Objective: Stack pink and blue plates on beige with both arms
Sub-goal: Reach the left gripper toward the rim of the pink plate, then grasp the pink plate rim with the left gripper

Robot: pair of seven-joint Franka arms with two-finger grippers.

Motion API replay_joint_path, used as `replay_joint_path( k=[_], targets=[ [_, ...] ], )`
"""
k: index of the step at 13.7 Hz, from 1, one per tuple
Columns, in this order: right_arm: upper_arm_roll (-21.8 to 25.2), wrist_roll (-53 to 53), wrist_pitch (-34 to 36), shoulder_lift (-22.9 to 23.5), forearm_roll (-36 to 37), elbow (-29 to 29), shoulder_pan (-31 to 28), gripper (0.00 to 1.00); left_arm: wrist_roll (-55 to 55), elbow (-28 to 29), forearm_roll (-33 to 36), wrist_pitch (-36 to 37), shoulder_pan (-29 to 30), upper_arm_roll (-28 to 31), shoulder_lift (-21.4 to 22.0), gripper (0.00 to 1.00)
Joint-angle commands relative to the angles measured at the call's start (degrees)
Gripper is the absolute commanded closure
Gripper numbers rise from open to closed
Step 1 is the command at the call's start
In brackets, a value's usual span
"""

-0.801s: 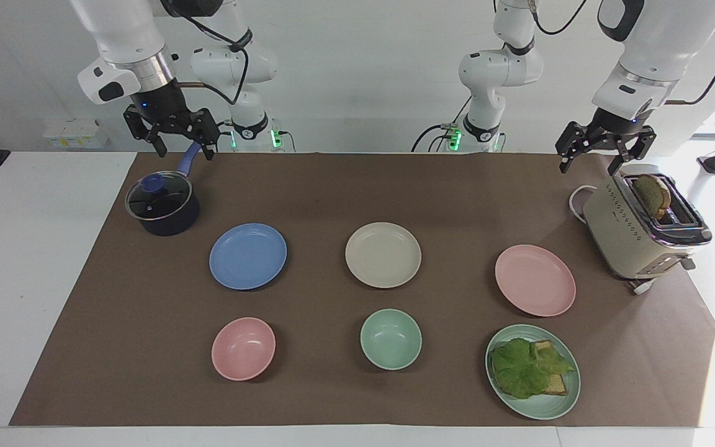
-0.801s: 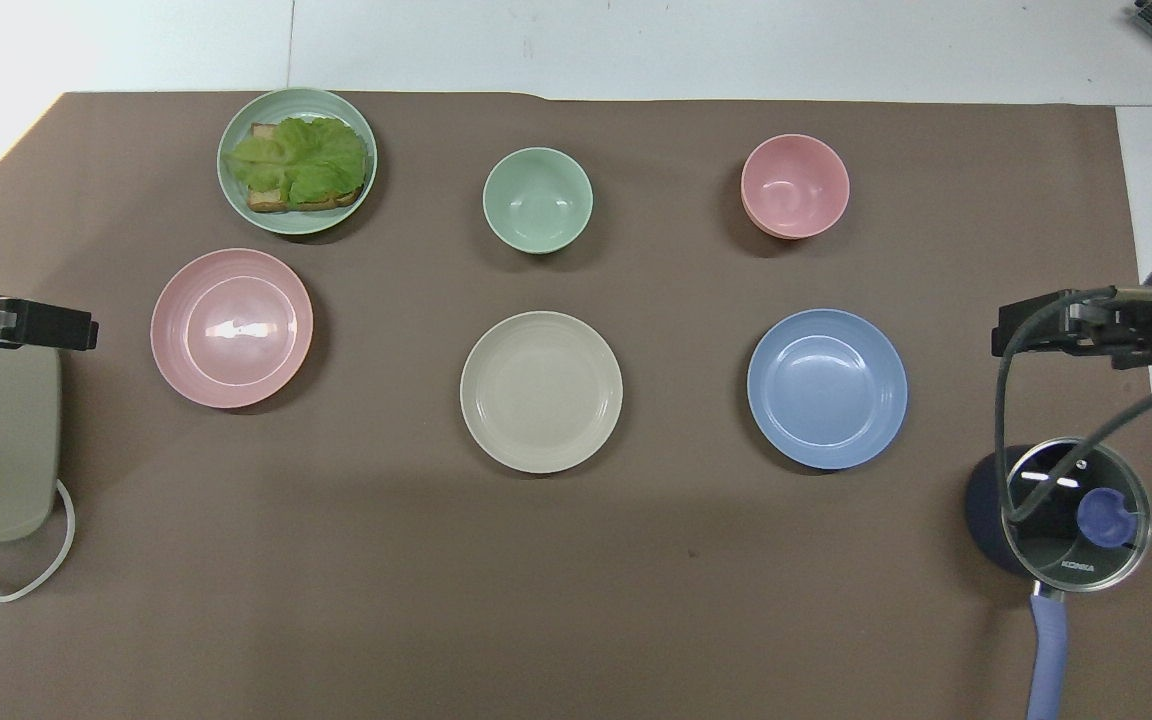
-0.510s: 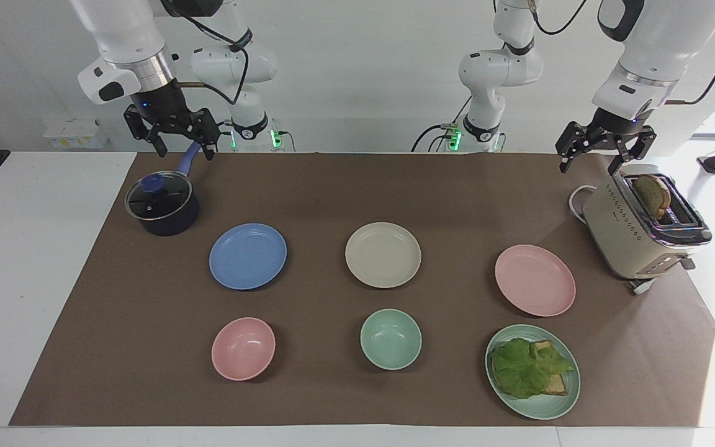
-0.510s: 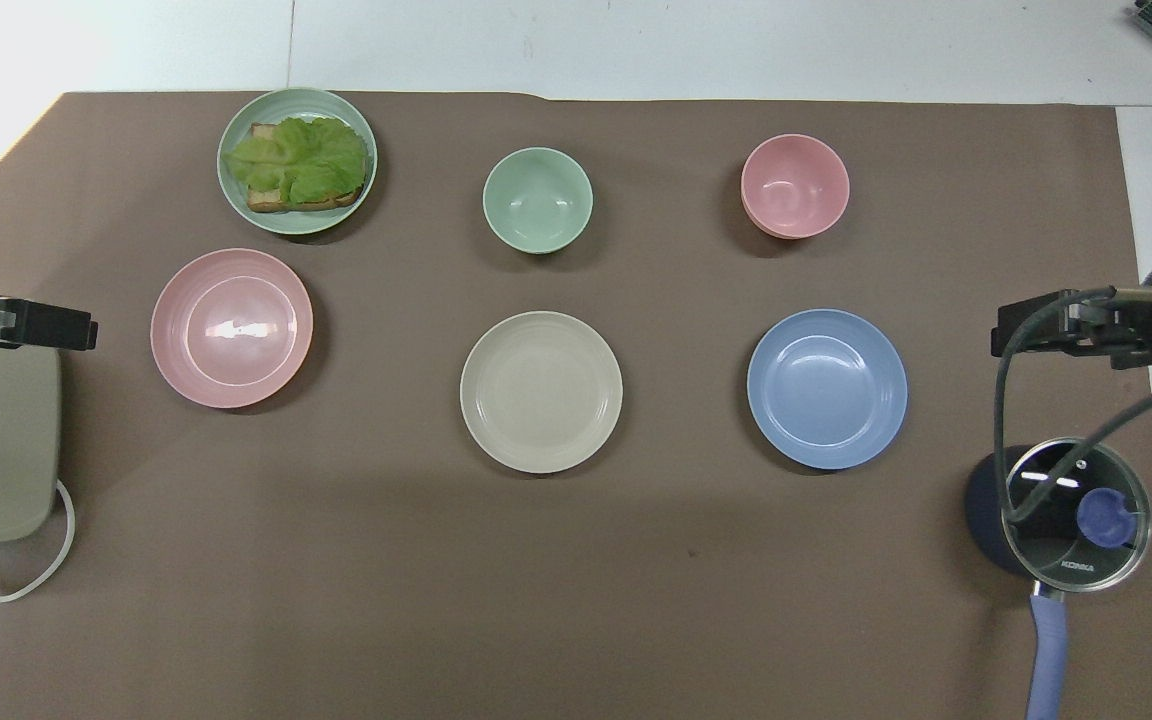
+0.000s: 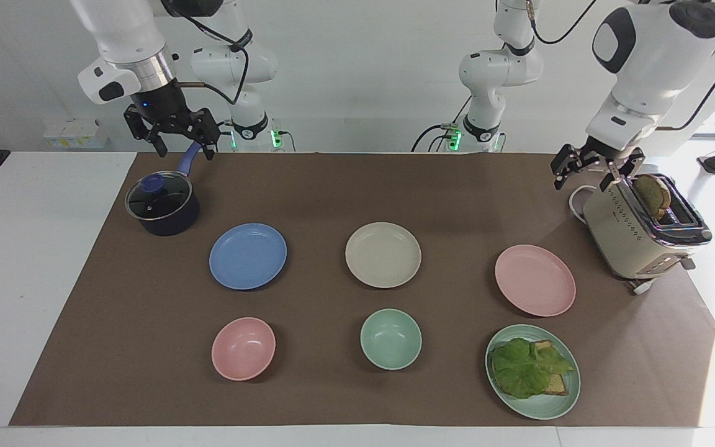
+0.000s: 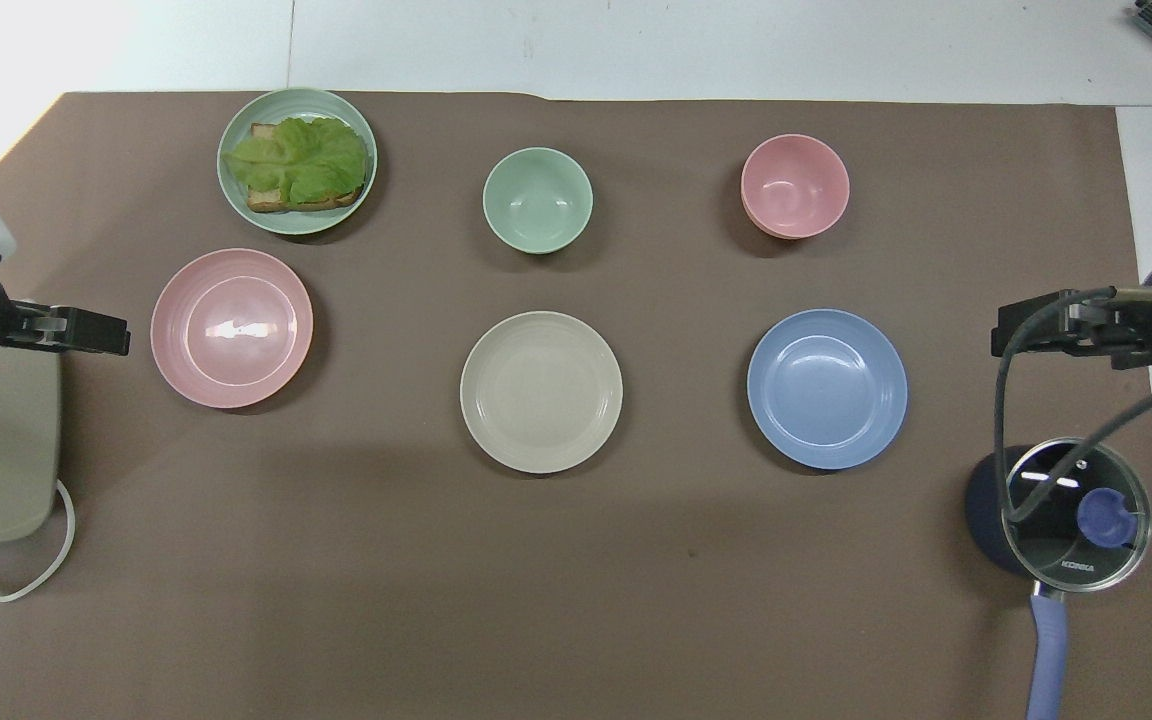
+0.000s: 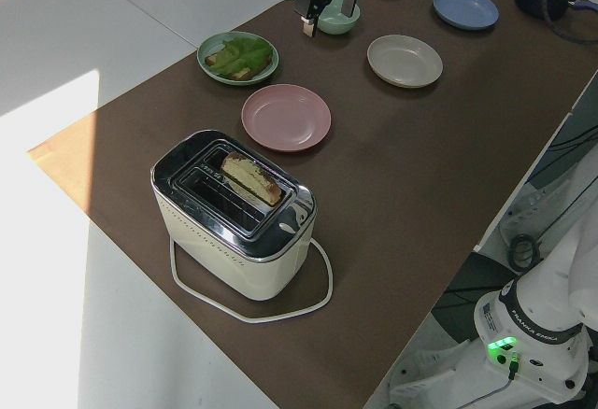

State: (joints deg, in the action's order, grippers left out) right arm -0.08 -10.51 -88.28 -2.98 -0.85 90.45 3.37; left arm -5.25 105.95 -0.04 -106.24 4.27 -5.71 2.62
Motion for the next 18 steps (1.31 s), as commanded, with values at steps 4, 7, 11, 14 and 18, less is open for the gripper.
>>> replay_joint_path(
  k=[4, 7, 11, 14, 18],
  targets=[
    [0.3, 0.1, -0.4, -1.0, -0.6, 1.2, -0.2, 0.00, 0.2, 5.1, 0.5, -11.3, 3.3, -0.3, -10.0, 0.00],
    [0.3, 0.1, -0.5, -1.0, -0.6, 1.2, -0.2, 0.00, 0.2, 5.3, 0.5, -16.1, 4.3, -0.3, -14.3, 0.00],
    [0.3, 0.2, -0.5, -1.0, -0.6, 1.2, -0.2, 0.00, 8.0, 8.6, 0.4, -16.9, 5.2, -0.4, -14.9, 0.00],
    [0.3, 0.2, -0.5, -1.0, -0.6, 1.3, -0.2, 0.00, 14.2, 10.4, 0.3, -19.4, 5.0, -0.4, -15.7, 0.00],
    [0.3, 0.2, -0.5, -1.1, -0.6, 1.4, -0.2, 0.00, 15.5, 12.1, 0.3, -19.8, 5.6, -0.4, -16.2, 0.15]
  ],
)
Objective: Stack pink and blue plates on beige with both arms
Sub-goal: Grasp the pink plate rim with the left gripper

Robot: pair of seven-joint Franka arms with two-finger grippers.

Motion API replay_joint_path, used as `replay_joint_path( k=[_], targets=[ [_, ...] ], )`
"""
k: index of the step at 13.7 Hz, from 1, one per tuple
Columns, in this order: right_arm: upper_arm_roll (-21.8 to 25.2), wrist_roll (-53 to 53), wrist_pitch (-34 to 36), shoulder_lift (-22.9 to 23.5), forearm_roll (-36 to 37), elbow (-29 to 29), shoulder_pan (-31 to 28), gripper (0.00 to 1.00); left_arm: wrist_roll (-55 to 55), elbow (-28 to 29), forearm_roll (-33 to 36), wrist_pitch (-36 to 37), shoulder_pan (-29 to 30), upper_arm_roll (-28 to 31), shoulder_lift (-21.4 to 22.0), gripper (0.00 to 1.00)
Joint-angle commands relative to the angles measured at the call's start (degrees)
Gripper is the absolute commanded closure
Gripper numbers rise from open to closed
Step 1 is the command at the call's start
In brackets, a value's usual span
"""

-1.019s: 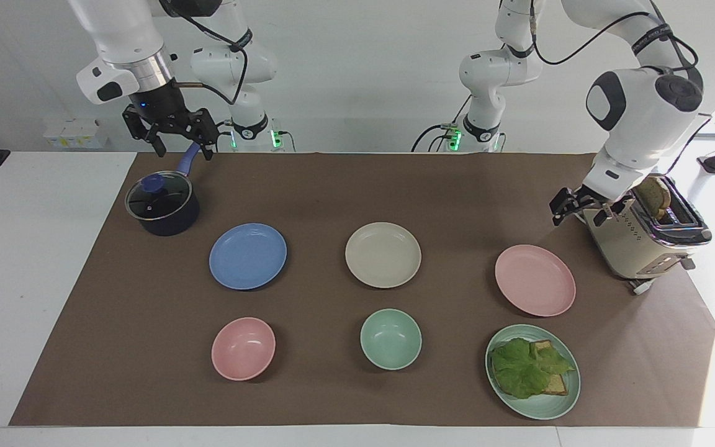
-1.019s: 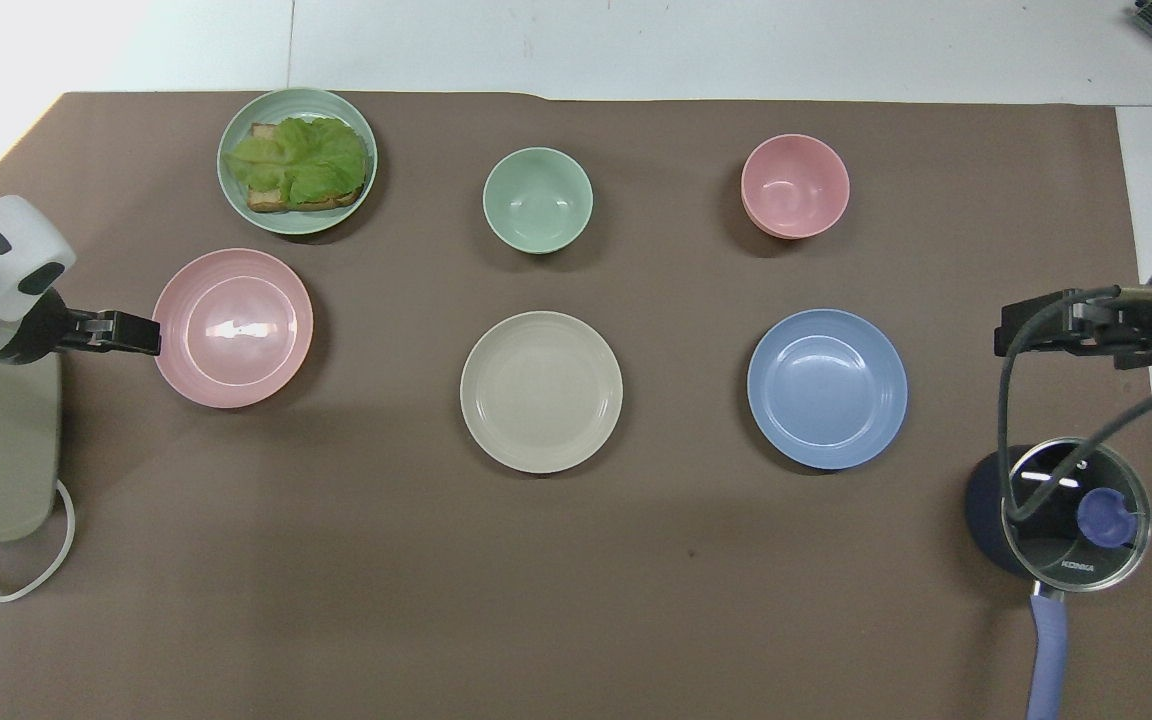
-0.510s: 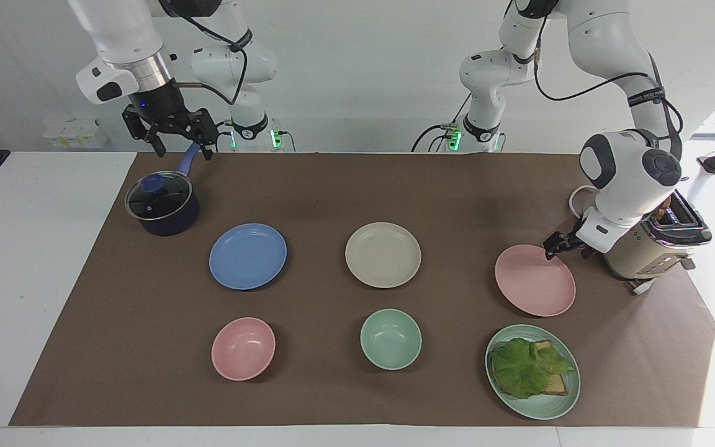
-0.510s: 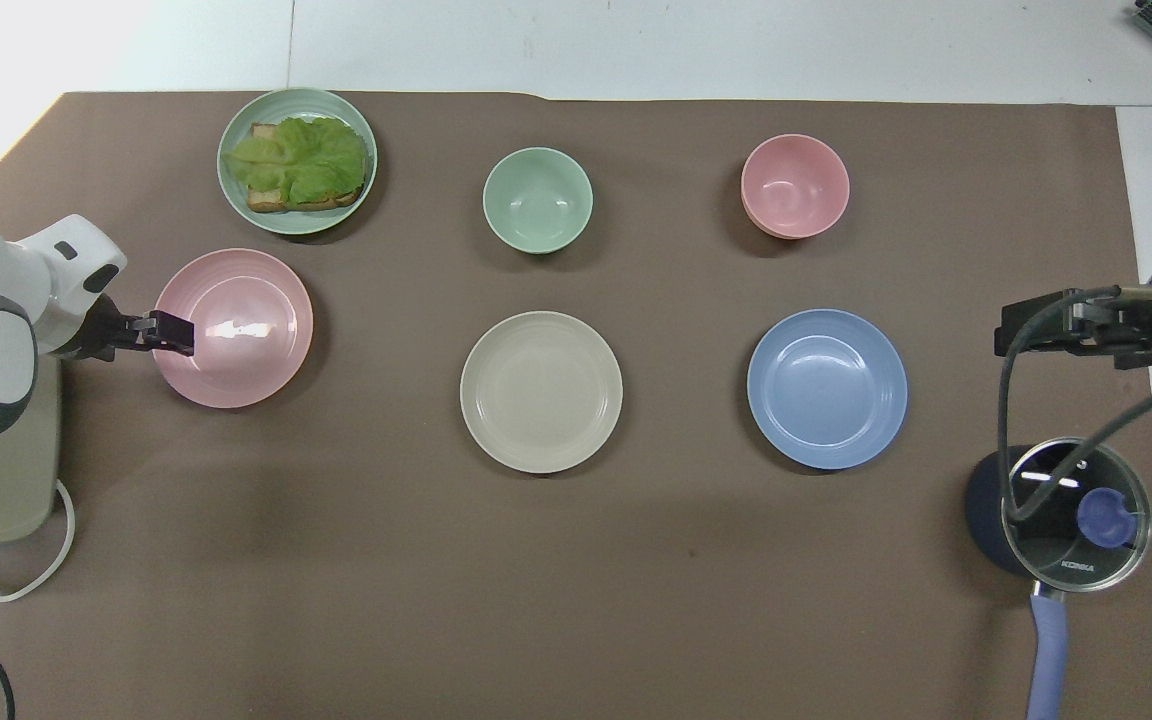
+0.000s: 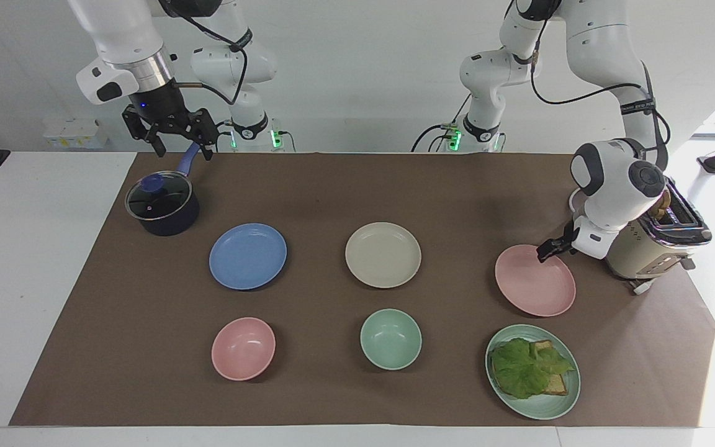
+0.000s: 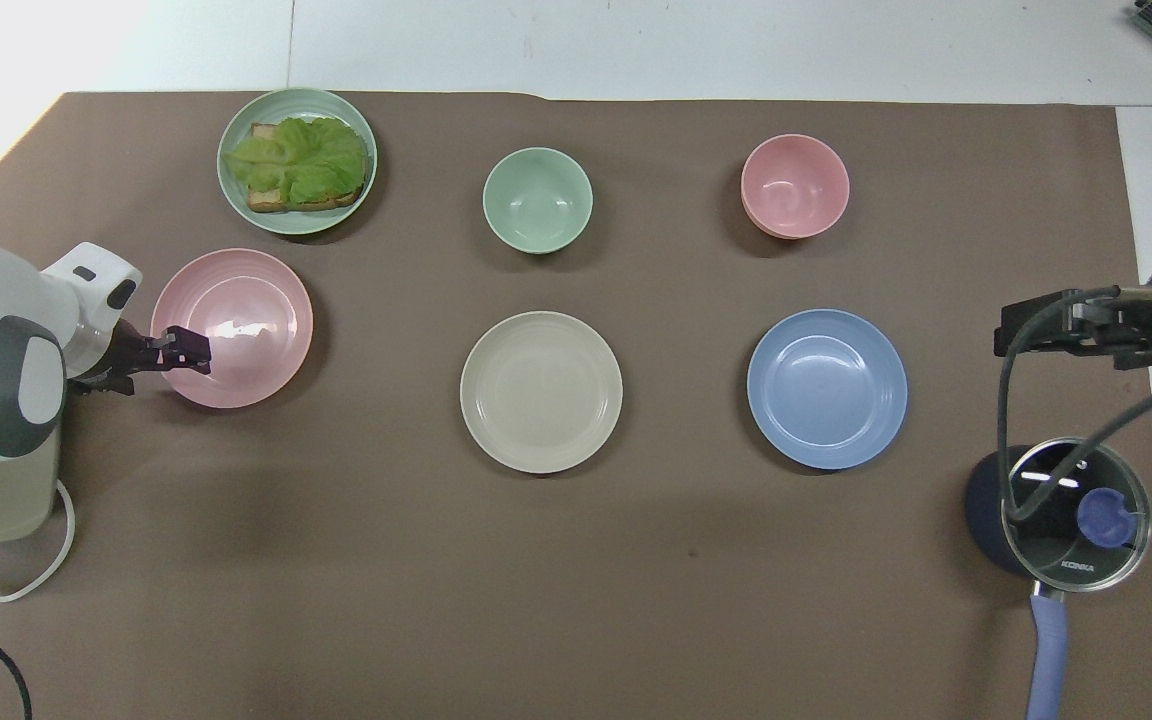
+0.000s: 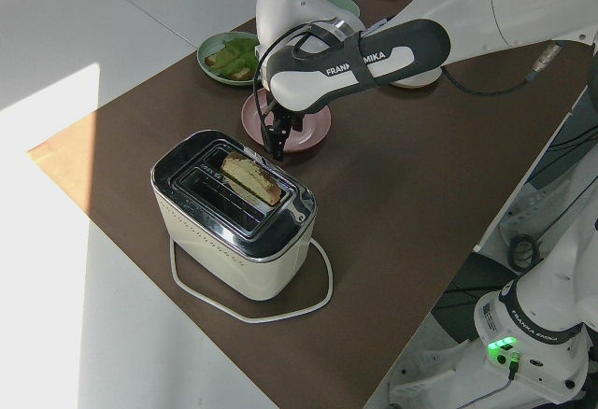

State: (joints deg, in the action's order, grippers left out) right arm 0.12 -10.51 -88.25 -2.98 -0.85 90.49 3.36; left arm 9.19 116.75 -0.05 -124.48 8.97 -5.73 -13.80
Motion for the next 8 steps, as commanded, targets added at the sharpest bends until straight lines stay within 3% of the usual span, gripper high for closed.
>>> replay_joint_path(
  k=[1, 3, 4, 8],
  targets=[
    [0.1, 0.2, -0.5, -1.1, -0.6, 1.4, -0.2, 0.00, 1.2, 1.1, 0.3, -1.6, 0.8, -0.3, 0.3, 0.47],
    [0.1, 0.3, -0.4, -1.1, -0.6, 1.4, -0.2, 0.00, 1.4, 1.1, 0.3, -1.3, 0.7, -0.3, 0.3, 0.93],
    [0.1, 0.3, -0.4, -1.1, -0.6, 1.4, -0.2, 0.00, 1.4, 0.9, 0.3, -1.0, 0.7, -0.3, 0.3, 1.00],
    [0.1, 0.3, -0.4, -1.1, -0.6, 1.5, -0.2, 0.00, 0.7, -1.1, 0.3, 3.3, 0.4, -0.4, 0.4, 1.00]
  ],
)
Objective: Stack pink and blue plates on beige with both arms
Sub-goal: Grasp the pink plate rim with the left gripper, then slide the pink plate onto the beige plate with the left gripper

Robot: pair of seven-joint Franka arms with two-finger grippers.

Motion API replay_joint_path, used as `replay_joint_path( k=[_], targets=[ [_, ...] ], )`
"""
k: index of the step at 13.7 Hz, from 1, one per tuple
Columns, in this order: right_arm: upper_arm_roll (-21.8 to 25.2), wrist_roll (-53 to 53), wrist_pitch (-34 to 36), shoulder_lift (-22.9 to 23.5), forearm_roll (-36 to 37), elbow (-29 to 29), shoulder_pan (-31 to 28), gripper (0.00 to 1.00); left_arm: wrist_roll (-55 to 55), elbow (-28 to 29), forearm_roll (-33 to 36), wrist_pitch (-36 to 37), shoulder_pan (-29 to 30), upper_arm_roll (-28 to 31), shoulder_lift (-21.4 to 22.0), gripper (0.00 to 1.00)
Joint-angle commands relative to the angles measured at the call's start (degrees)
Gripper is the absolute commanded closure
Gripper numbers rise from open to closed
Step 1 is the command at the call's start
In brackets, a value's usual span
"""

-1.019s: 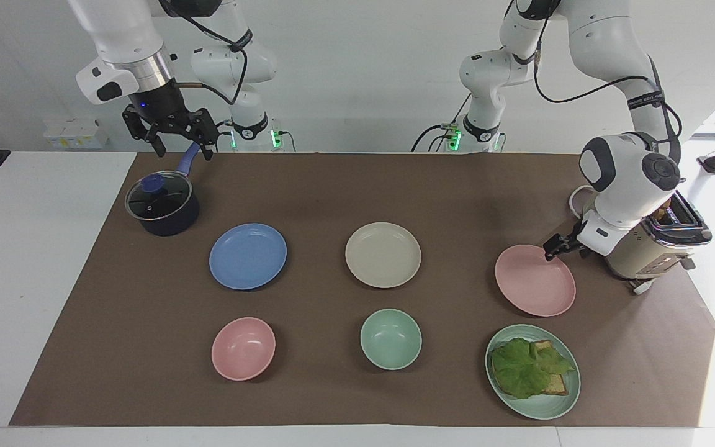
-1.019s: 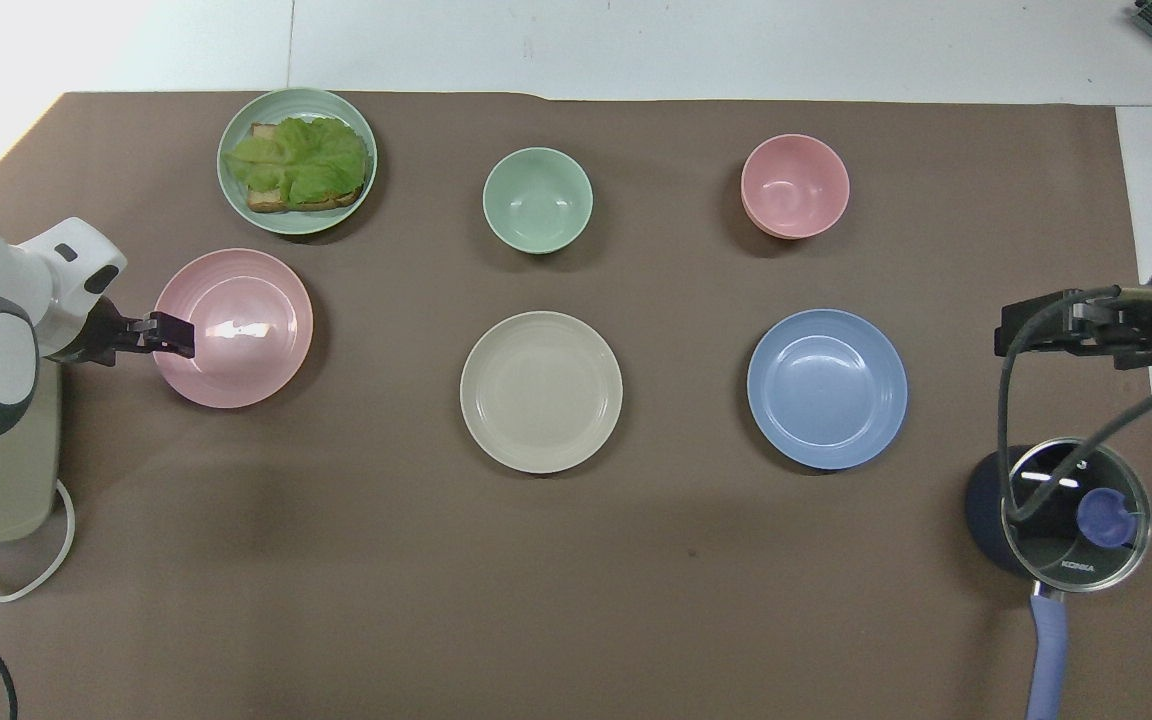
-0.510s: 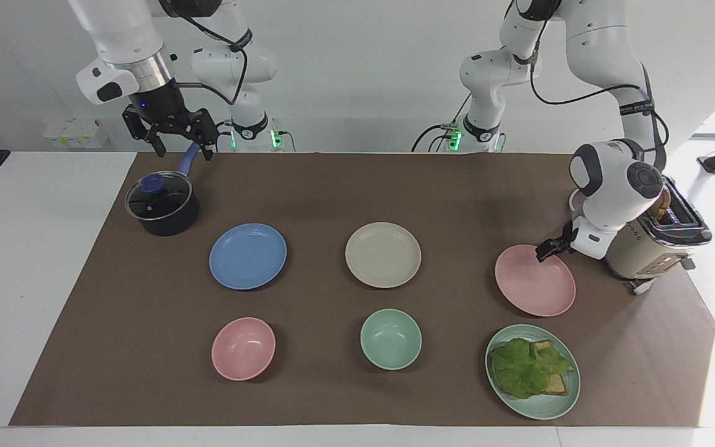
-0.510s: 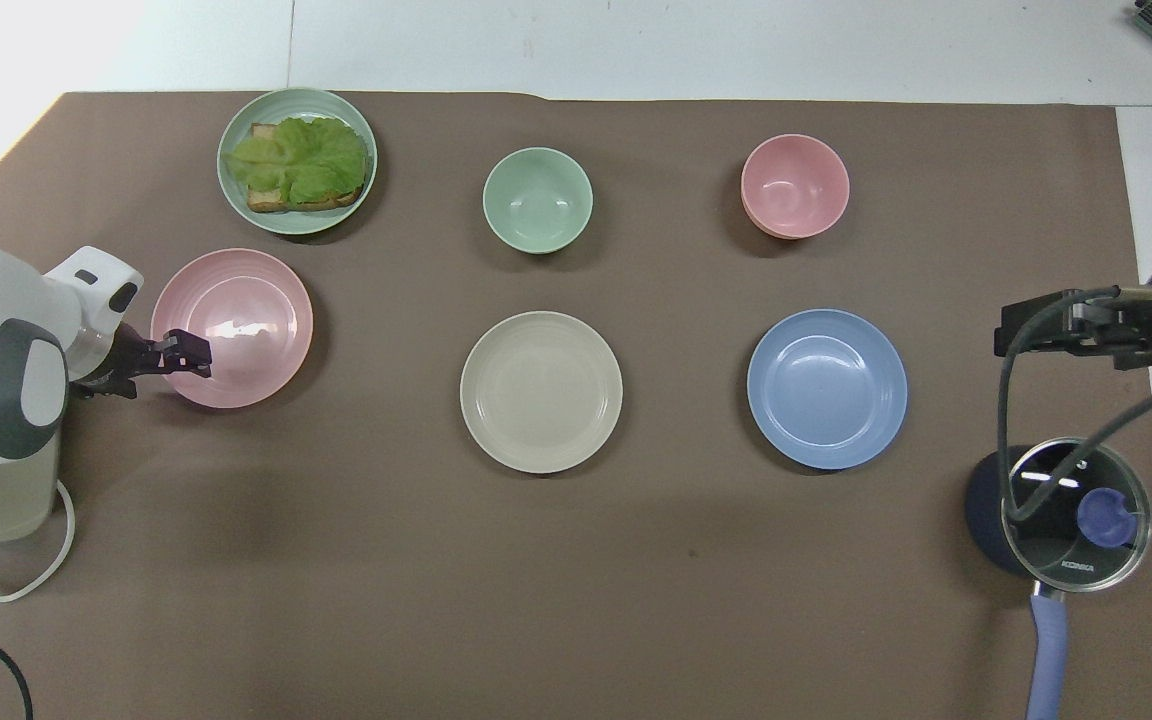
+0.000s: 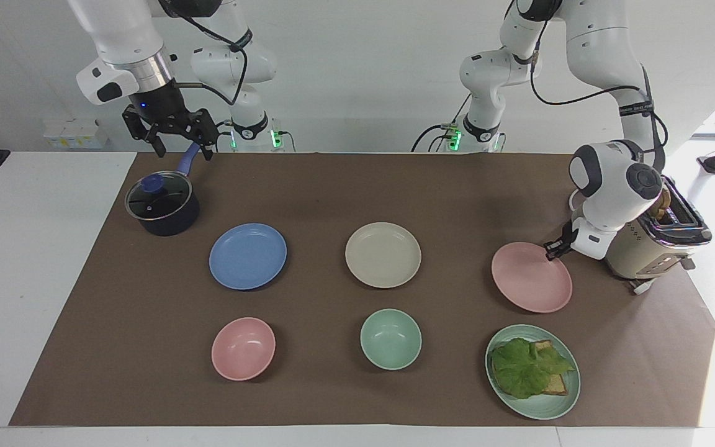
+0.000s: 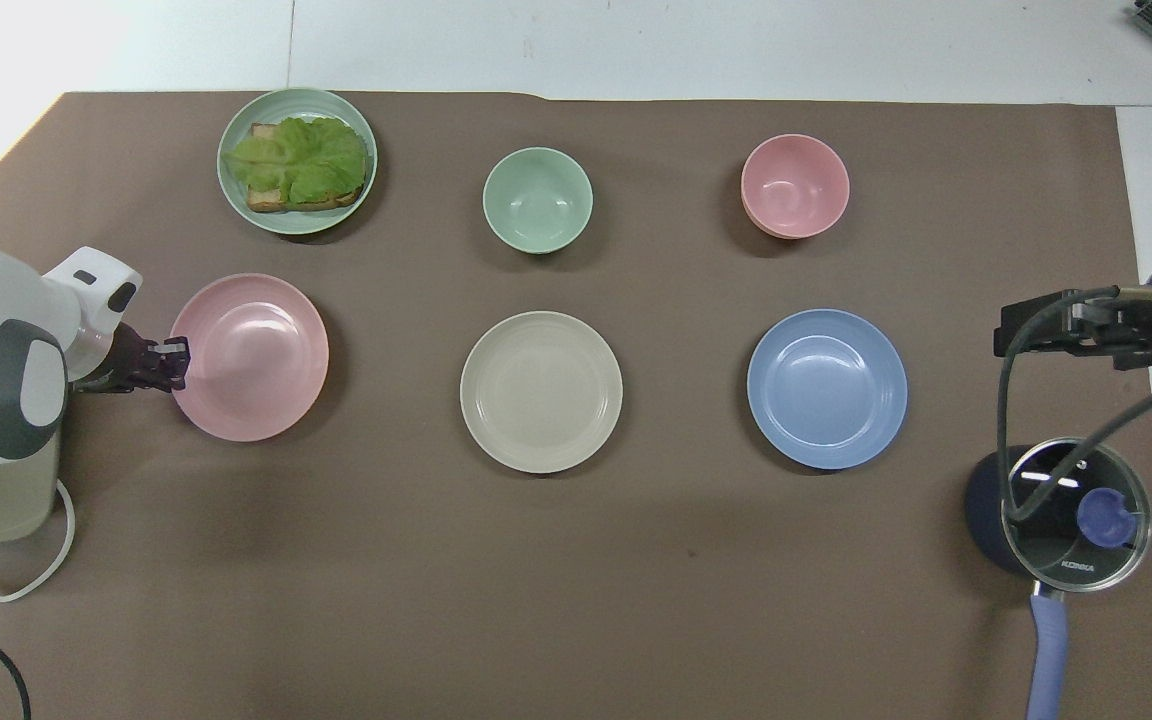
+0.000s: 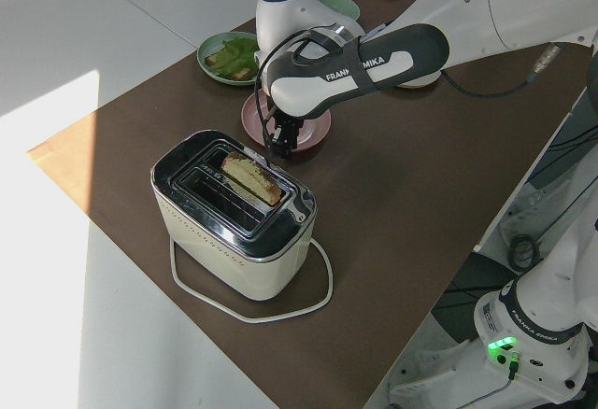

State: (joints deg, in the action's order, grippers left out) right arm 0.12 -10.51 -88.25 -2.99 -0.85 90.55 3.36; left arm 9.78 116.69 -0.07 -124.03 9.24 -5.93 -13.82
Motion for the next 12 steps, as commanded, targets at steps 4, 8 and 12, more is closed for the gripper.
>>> replay_joint_path(
  k=[4, 8, 12],
  targets=[
    [0.1, 0.4, -0.4, -1.1, -0.6, 1.5, -0.2, 0.00, 0.2, -12.1, -0.6, 22.2, -0.5, -0.8, 1.3, 1.00],
    [0.2, 0.4, -0.4, -1.1, -0.6, 1.5, -0.2, 0.00, 1.2, -13.1, -4.8, 29.9, -5.4, -3.0, 6.4, 1.00],
    [0.2, 0.5, -0.4, -1.1, -0.6, 1.5, -0.3, 0.00, 11.1, -11.8, -7.4, 29.6, -16.5, -3.0, 7.6, 1.00]
  ],
)
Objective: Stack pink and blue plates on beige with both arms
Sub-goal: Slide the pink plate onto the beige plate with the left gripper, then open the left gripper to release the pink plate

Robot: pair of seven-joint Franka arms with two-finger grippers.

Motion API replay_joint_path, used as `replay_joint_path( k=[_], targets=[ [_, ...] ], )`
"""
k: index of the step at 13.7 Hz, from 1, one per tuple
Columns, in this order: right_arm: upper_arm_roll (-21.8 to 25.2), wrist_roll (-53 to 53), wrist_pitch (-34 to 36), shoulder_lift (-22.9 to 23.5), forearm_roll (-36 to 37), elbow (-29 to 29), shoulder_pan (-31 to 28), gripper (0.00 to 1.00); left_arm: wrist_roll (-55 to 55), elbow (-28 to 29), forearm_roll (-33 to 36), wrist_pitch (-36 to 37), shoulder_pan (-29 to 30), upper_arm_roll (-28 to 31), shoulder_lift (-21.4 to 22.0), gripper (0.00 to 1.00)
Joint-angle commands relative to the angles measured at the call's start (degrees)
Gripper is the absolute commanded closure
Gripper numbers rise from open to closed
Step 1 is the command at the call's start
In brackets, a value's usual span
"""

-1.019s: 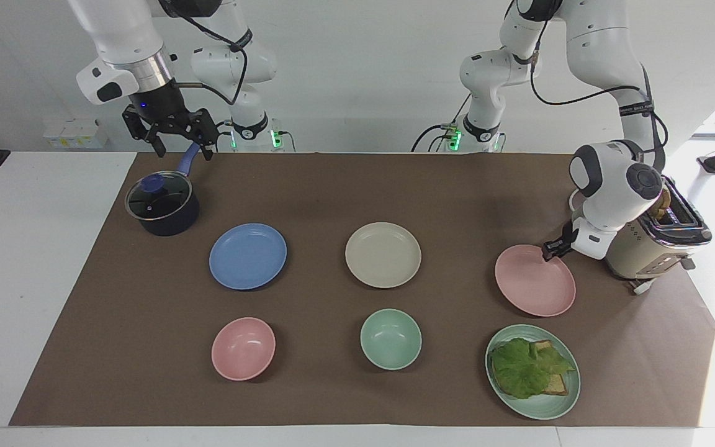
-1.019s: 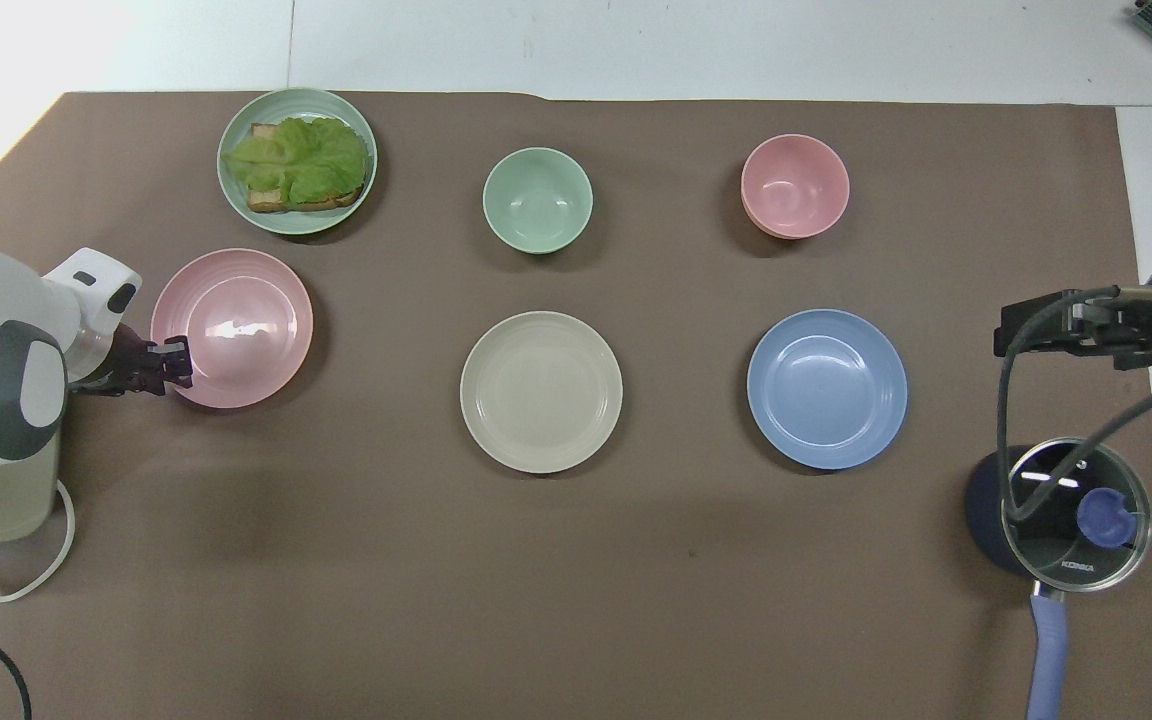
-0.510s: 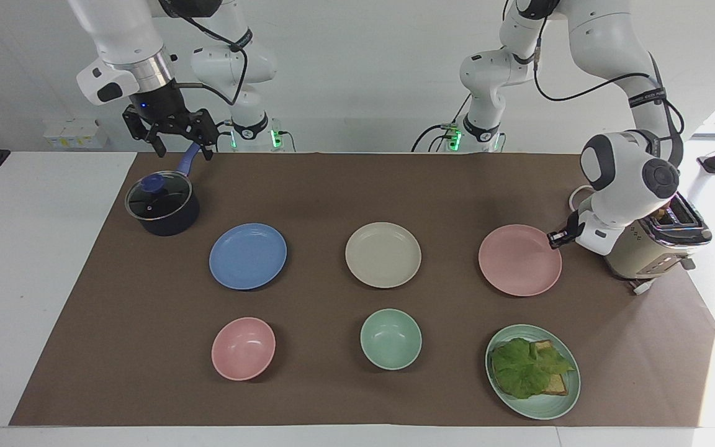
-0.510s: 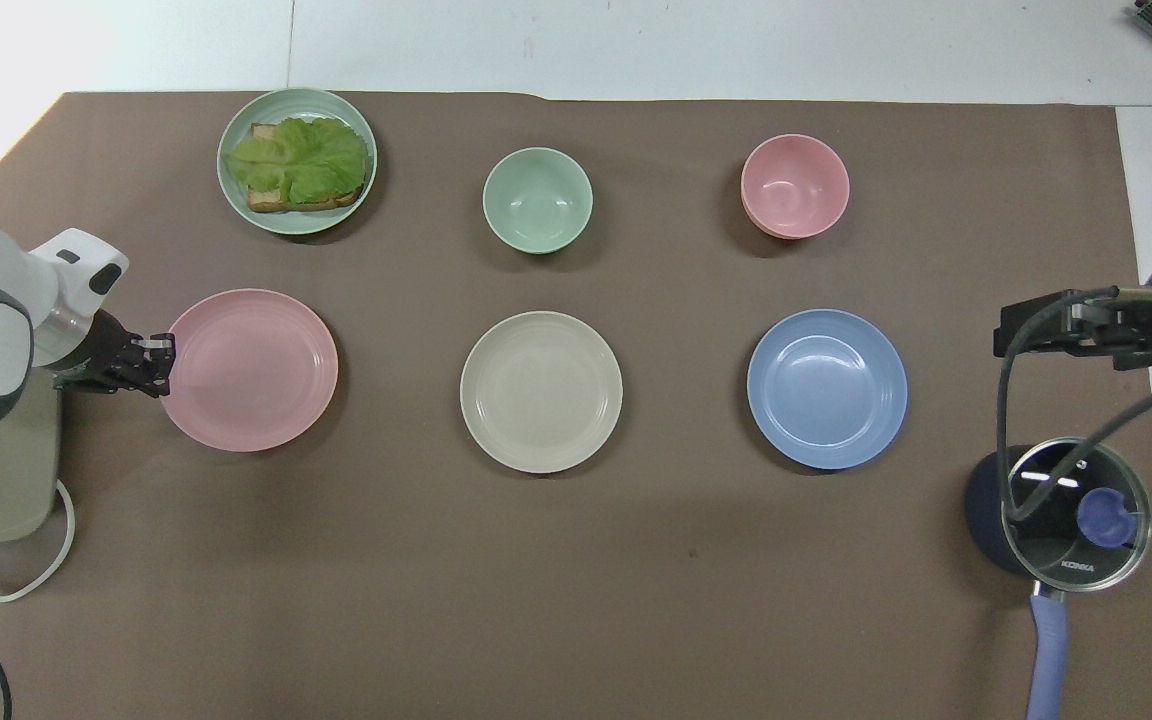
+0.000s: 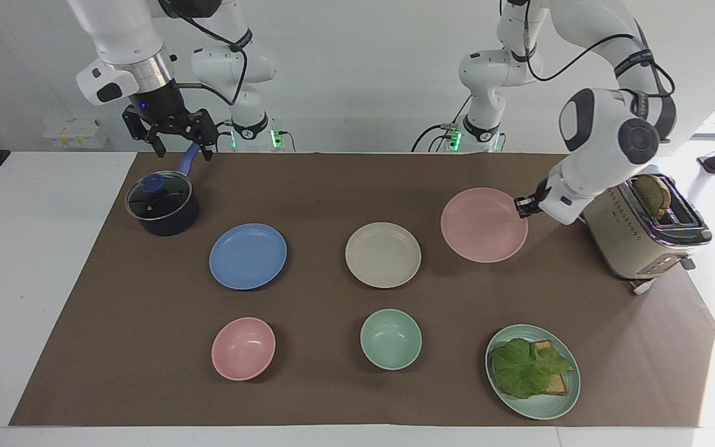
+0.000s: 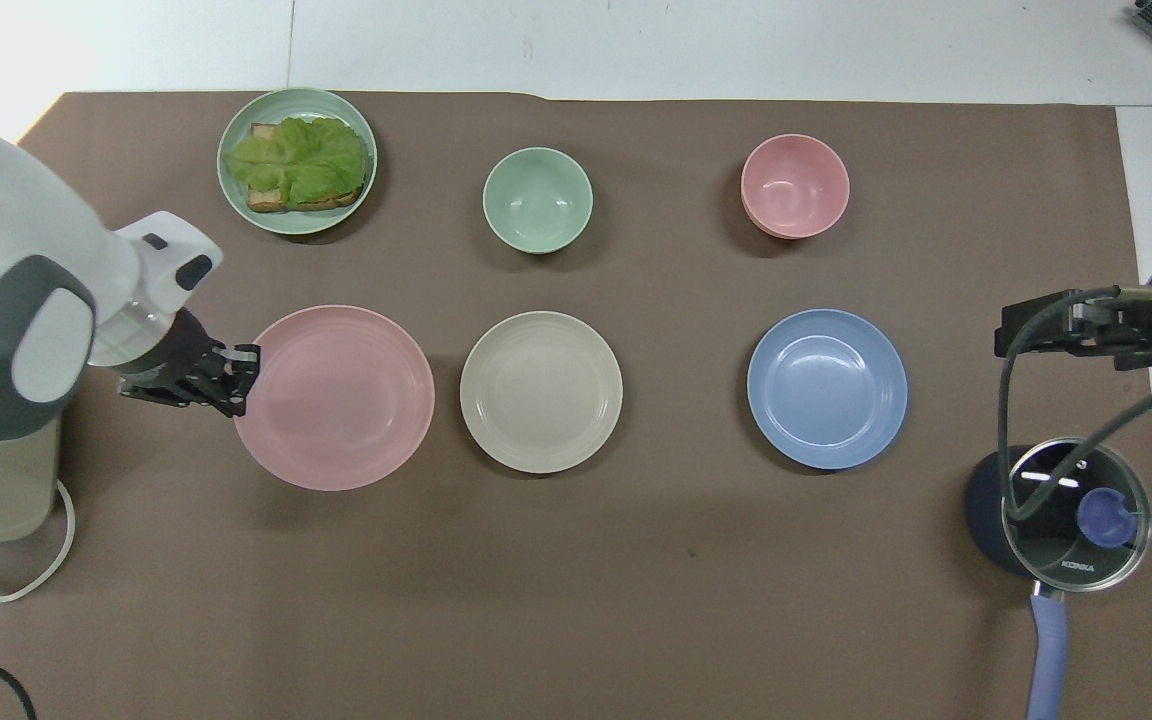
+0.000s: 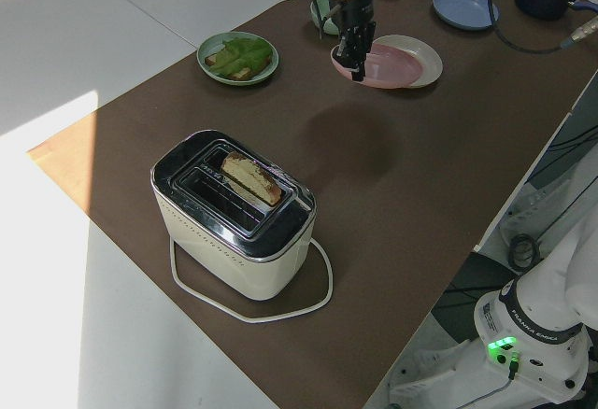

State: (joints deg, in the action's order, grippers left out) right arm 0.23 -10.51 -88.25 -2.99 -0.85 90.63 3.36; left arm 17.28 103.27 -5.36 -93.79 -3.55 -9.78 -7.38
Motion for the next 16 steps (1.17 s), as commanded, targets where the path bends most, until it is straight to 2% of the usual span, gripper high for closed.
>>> replay_joint_path(
  k=[1, 3, 8, 12, 13, 14, 15, 16],
  targets=[
    [0.2, 0.5, -0.4, -1.1, -0.6, 1.4, -0.3, 0.00, 4.1, 1.8, -4.7, -2.0, -5.2, 0.8, 1.1, 1.00],
    [0.2, 0.5, -0.4, -1.2, -0.6, 1.5, -0.3, 0.00, 6.7, 3.6, -6.0, -7.9, -10.7, 0.9, 0.4, 1.00],
    [0.2, 0.5, -0.3, -1.2, -0.6, 1.5, -0.3, 0.00, 9.0, 6.6, -6.3, -24.1, -13.9, 0.8, -5.3, 1.00],
    [0.2, 0.5, -0.3, -1.2, -0.6, 1.6, -0.3, 0.00, 8.5, 7.3, -6.3, -26.2, -14.1, 0.8, -5.3, 1.00],
    [0.2, 0.5, -0.3, -1.2, -0.6, 1.5, -0.3, 0.00, 8.5, 7.1, -6.3, -26.4, -14.1, 0.8, -5.3, 0.67],
    [0.2, 0.5, -0.3, -1.2, -0.6, 1.5, -0.3, 0.00, 8.5, 7.1, -6.3, -26.7, -14.1, 0.8, -5.4, 0.05],
    [0.2, 0.4, -0.3, -1.2, -0.6, 1.5, -0.3, 0.00, 8.7, 7.1, -6.3, -27.1, -14.4, 0.8, -5.4, 0.00],
    [0.2, 0.4, -0.3, -1.2, -0.6, 1.5, -0.3, 0.00, 8.6, 7.1, -6.3, -26.9, -14.8, 0.9, -5.3, 0.00]
  ],
)
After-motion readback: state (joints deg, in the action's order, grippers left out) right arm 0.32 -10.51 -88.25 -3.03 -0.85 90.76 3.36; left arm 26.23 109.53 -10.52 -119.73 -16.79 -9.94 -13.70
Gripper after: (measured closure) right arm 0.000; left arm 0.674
